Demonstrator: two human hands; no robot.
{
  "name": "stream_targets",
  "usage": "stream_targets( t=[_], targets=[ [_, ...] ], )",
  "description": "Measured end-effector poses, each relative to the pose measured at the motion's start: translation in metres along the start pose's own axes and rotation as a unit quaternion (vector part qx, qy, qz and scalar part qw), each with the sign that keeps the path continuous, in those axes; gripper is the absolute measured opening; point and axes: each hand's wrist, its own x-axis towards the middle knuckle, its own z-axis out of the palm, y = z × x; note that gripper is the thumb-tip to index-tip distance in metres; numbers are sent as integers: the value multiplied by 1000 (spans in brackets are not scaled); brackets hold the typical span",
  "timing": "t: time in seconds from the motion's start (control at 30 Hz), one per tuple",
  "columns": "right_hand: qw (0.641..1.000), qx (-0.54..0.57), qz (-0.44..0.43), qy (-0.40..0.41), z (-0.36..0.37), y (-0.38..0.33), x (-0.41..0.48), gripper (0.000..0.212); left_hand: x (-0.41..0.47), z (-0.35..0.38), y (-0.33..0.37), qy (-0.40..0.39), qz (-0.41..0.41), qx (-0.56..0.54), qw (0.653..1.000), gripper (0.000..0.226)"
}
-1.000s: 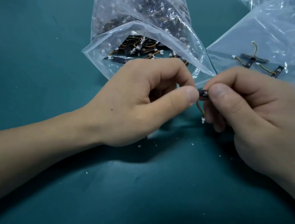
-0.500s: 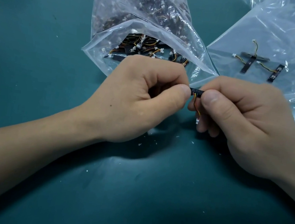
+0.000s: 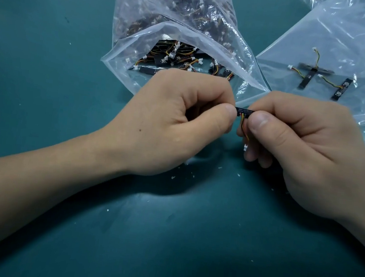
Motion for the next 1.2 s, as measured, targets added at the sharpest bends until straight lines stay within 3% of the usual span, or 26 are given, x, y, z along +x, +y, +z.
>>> stream_targets(
  t=[1.2],
  targets=[
    [999,-15,6,-43,-1,-2,2,27,1,-1,3,-1,7,2,1000,25]
  ],
)
